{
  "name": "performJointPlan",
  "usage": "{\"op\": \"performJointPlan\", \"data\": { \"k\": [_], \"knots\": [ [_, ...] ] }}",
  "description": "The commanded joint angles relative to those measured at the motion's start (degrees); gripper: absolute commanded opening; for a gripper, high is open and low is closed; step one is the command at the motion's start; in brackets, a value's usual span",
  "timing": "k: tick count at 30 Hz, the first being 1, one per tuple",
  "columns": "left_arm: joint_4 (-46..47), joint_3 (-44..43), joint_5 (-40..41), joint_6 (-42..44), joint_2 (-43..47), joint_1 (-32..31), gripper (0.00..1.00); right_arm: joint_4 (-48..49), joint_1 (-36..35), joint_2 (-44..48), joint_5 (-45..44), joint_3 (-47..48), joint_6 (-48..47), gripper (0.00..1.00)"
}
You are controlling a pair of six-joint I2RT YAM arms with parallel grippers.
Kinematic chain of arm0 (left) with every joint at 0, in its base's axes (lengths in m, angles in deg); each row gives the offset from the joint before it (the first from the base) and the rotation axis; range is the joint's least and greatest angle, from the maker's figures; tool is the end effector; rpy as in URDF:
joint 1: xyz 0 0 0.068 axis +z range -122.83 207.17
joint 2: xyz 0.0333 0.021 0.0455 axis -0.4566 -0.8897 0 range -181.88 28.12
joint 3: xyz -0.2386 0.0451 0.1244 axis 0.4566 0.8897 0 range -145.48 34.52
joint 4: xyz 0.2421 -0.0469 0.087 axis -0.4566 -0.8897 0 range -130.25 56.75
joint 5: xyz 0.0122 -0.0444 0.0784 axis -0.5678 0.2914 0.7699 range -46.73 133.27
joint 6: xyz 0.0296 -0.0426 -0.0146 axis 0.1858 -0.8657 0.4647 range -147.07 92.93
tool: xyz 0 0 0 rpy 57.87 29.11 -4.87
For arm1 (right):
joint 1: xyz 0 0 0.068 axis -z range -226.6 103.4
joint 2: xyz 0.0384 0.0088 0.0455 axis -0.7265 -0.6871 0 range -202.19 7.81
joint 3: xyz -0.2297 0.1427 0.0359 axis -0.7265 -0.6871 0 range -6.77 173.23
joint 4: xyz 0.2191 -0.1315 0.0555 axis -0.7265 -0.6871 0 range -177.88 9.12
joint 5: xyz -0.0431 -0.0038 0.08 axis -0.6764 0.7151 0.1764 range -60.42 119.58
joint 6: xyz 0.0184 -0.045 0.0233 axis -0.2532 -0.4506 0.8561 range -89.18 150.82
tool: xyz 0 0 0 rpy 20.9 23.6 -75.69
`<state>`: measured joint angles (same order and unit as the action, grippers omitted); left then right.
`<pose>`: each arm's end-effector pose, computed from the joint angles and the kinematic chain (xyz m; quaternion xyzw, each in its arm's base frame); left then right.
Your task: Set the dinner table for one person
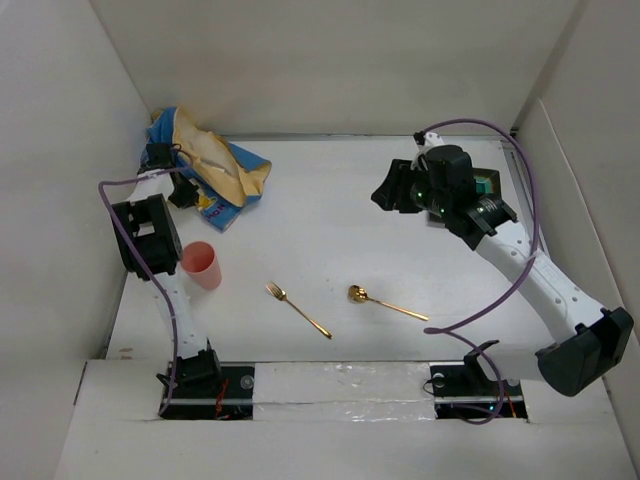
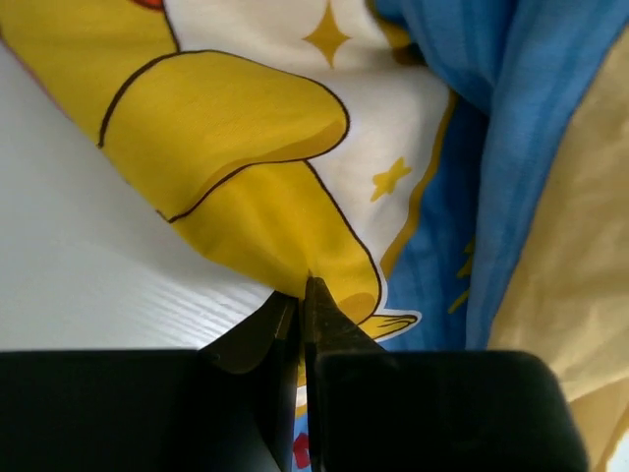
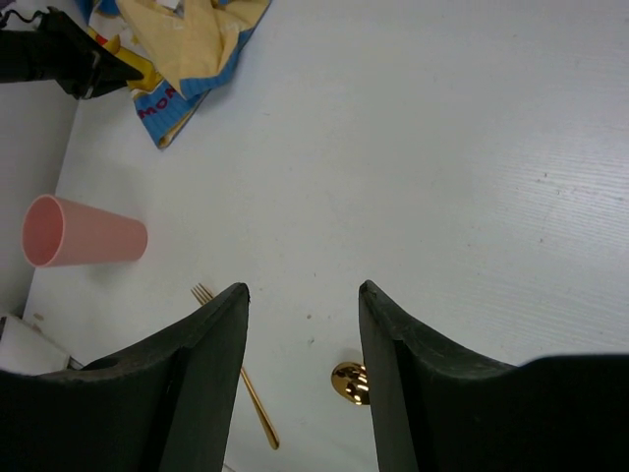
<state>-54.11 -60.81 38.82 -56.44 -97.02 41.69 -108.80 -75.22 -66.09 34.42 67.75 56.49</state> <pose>0.4691 0.1186 0.1751 -0.3395 0.8777 -0.0797 0.3287 0.2518 0.1408 0.3796 -0.0439 0.8524 0.2693 0.4461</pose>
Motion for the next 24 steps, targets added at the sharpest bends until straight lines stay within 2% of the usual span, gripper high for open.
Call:
{"op": "performJointPlan", "data": {
  "k": [1,8,16,19,20,22,23,24],
  "knots": [
    [-1.5,-1.3,-4.2,0.4,-1.3,-1.2,0.00,1.7,-0.6,-0.2,-1.4,4.4,-0.2,0.54],
    [-2.4,-9.3,-9.6,1.3,-1.7,-9.1,0.00,2.2,0.1,-1.9,-3.6,5.8,0.4,0.55],
    [-4.1,-21.2,-13.4,1.1,-5.7,-23.7,0.00,3.3,3.0,-2.6,-4.5,4.7,2.7,0.54],
    [-4.5,-21.9,-14.1,0.6,-7.0,-28.6,0.00,4.2,3.7,-2.5,-6.3,3.2,3.6,0.52],
    [-4.4,-21.7,-14.0,0.6,-6.9,-29.9,0.00,4.7,3.7,-2.5,-6.8,2.7,4.0,0.50],
    [-4.1,-19.3,-13.8,0.2,-6.5,-33.7,0.00,6.3,4.3,-2.6,-8.0,0.4,4.7,0.32],
    [-3.6,-19.3,-13.8,-0.2,-6.2,-34.8,0.00,6.6,4.3,-3.0,-8.4,0.4,4.7,0.32],
    [-2.8,-18.0,-14.1,-0.9,-5.6,-35.9,0.00,6.8,4.8,-3.4,-8.7,0.1,5.1,0.14]
  ]
}}
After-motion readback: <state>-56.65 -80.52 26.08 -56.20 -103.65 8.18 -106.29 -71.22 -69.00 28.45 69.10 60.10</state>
